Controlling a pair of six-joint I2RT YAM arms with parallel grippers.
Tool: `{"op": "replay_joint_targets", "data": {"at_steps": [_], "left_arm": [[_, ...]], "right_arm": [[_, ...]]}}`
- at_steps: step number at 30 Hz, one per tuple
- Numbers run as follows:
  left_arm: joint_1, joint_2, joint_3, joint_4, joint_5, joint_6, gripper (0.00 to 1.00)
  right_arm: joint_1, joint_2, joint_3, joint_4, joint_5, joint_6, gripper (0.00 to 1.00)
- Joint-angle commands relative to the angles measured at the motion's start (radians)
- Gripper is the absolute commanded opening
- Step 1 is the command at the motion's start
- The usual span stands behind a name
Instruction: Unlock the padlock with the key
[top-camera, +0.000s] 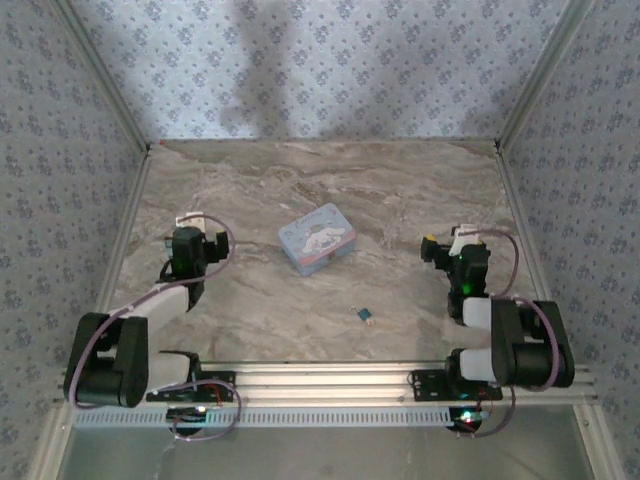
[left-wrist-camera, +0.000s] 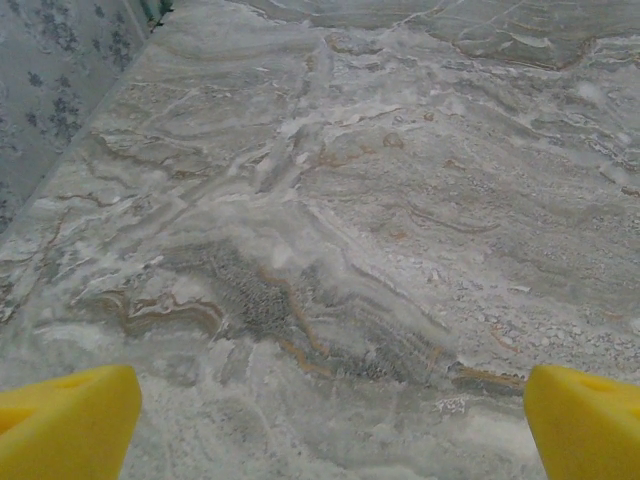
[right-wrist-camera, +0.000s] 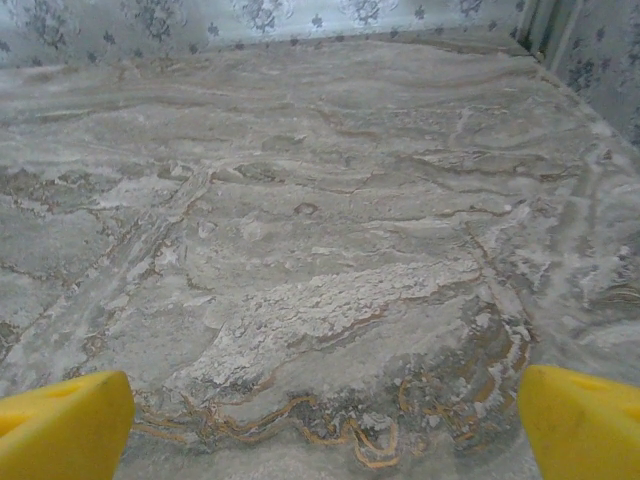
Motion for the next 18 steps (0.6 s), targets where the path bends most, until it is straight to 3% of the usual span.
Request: {"op": "replay_joint_targets", "data": {"at_steps": [1, 5, 9, 13, 18], "left_arm": [[0.014, 0.022, -0.009, 0.114, 0.051, 0.019, 0.98], [0.019, 0.046, -0.020, 0.170, 0.068, 0.035, 0.98], [0.034, 0.070, -0.021, 0.214, 0.086, 0.062, 0.98], [0.067, 0.102, -0.031, 0.292, 0.121, 0.085, 0.98], [0.129, 0.268, -0.045, 0.473, 0.195, 0.045, 0.98]], "right_arm": [[-0.004, 0.067, 0.034, 0.111, -0.031, -0.039, 1.00], [-0.005, 0.164, 0.051, 0.176, -0.036, -0.036, 1.00], [-0.010, 0.165, 0.174, -0.060, -0.021, -0.028, 1.00], [-0.003, 0.166, 0.172, -0.053, -0.015, -0.033, 1.00], [-0.002, 0.165, 0.172, -0.055, -0.012, -0.033, 1.00]]}}
